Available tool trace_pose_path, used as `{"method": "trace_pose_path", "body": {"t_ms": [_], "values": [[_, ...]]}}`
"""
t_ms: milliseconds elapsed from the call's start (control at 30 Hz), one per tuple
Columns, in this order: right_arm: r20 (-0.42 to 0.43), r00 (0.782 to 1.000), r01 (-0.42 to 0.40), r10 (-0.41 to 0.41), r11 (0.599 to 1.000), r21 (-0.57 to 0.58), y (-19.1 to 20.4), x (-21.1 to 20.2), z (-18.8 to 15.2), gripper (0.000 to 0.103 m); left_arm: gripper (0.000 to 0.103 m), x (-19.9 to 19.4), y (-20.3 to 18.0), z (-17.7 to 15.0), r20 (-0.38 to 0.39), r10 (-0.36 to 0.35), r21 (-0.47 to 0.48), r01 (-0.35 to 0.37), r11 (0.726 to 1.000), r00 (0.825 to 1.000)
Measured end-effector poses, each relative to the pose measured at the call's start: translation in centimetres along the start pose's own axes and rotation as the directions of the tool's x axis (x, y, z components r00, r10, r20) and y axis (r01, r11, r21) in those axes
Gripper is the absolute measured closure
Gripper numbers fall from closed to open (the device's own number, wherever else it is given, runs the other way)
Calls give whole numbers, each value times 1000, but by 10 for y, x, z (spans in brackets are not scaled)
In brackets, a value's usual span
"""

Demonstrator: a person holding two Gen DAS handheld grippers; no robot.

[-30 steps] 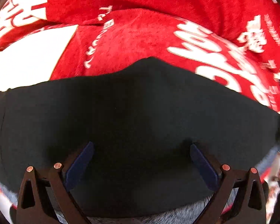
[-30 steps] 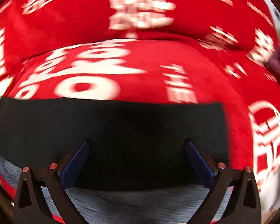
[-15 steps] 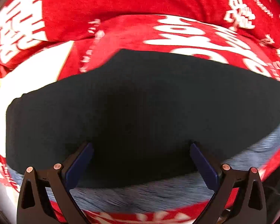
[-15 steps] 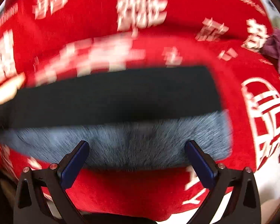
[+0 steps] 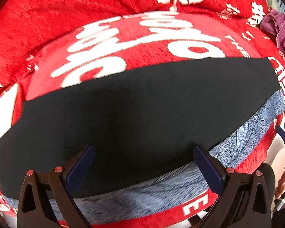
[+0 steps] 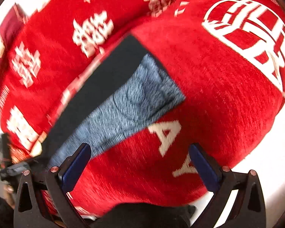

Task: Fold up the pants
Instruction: 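Grasp the pants end with the right gripper and lift it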

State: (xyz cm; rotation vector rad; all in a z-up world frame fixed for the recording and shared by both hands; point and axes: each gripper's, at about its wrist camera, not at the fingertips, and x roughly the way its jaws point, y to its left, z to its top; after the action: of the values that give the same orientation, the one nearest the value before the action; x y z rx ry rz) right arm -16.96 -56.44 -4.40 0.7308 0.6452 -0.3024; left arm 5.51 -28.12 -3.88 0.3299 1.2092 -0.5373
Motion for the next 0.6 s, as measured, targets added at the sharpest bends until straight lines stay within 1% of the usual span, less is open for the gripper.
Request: {"method": "trace_pose_path", "body": {"t_ms": [33,100,233,400,500,600], "values": [[15,1000,-13,13,1000,-3,0,0,1,0,0,5,1,1,-14,-6,-22,5,1000,1000],[42,998,-40,41,999,-22,1,1,5,0,0,6,3,3,-2,-11,-48,11,999,1000],[95,992,-78,83,995,-55,6,7,14,0,0,6,2,2,11,3,-49,-3,999,1000],[168,979,-108,115,993,-51,-1,9,30,0,0,7,2,3,13,15,-57,-14,998,1000],[184,973,-132,142,989,-65,-3,13,38,0,0,8,1,3,23,20,-57,-19,998,1000],[157,970,-177,188,981,-82,-2,19,45,2,0,8,0,3,35,29,-62,-26,998,999]]}}
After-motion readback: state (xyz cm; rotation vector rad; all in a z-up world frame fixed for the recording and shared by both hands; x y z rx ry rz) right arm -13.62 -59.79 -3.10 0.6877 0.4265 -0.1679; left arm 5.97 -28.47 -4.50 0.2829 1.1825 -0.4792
